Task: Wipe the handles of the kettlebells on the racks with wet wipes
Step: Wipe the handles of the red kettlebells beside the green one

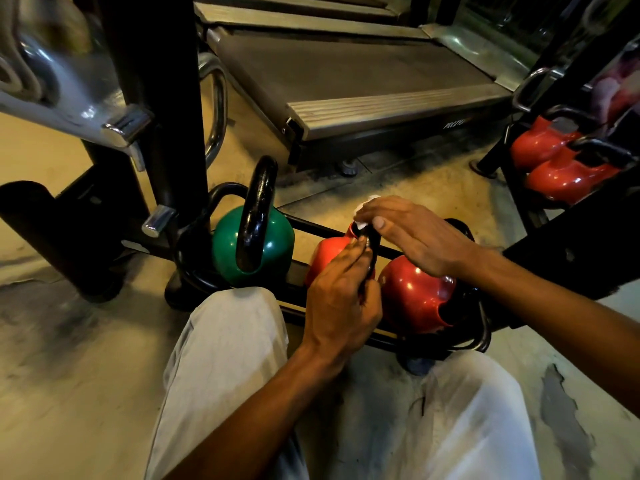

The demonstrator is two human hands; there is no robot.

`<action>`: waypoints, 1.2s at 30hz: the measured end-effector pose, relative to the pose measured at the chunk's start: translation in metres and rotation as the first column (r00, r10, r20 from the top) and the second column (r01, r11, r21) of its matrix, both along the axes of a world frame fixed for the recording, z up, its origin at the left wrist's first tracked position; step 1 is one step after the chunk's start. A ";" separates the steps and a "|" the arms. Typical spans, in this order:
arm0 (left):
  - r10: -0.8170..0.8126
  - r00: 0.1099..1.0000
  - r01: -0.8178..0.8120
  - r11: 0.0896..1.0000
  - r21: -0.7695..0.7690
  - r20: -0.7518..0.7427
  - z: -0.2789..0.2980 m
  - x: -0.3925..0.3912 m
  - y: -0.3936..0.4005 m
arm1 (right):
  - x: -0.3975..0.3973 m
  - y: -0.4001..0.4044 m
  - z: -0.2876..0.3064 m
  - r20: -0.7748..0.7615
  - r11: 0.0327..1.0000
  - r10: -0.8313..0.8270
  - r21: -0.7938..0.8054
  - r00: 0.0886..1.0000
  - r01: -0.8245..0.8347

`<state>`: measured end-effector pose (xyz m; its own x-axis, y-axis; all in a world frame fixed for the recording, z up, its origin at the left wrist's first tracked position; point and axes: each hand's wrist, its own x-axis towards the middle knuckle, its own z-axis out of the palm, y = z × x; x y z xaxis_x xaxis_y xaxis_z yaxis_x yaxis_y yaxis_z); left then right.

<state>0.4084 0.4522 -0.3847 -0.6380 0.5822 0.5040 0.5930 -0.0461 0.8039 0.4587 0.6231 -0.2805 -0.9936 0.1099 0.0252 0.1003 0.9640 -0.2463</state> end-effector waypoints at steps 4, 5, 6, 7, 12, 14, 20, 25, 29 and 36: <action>0.040 0.998 -0.042 0.998 0.042 0.044 0.002 -0.005 -0.002 | 0.017 -0.008 -0.013 -0.019 0.999 0.033 -0.021 0.999 -0.033; 0.050 0.997 -0.053 0.997 0.061 0.060 0.004 -0.006 -0.003 | 0.021 -0.010 -0.015 -0.034 0.999 0.017 -0.038 0.999 -0.018; 0.051 0.996 -0.058 0.995 0.087 0.073 0.007 -0.006 -0.005 | 0.024 -0.013 -0.016 -0.034 0.999 0.002 -0.033 0.999 -0.003; 0.048 0.995 -0.059 0.992 0.115 0.090 0.010 -0.008 -0.007 | 0.028 -0.017 -0.018 -0.014 1.000 -0.002 -0.006 1.000 0.002; -0.113 0.974 0.063 0.966 0.250 0.195 0.023 -0.034 -0.006 | 0.035 -0.030 -0.021 0.000 0.991 0.091 0.099 0.996 -0.091; -0.219 0.950 0.139 0.936 0.324 0.224 0.024 -0.043 0.002 | 0.034 -0.034 -0.018 -0.056 0.997 0.028 0.074 0.998 -0.024; -0.288 0.940 0.241 0.940 0.243 0.182 0.013 -0.078 0.036 | 0.041 -0.039 -0.029 0.024 0.952 0.200 0.230 0.980 -0.200; -0.381 0.923 0.372 0.920 0.125 0.056 -0.003 -0.088 0.042 | 0.056 -0.045 -0.054 -0.019 0.887 0.291 0.381 0.957 -0.262; -0.451 0.892 0.446 0.889 0.102 0.026 0.000 -0.081 0.040 | 0.064 -0.044 -0.064 -0.177 0.937 0.215 0.314 0.961 -0.152; -0.477 0.872 0.486 0.871 0.080 -0.106 -0.002 -0.068 0.041 | 0.082 -0.048 -0.091 -0.240 0.939 0.226 0.310 0.944 -0.147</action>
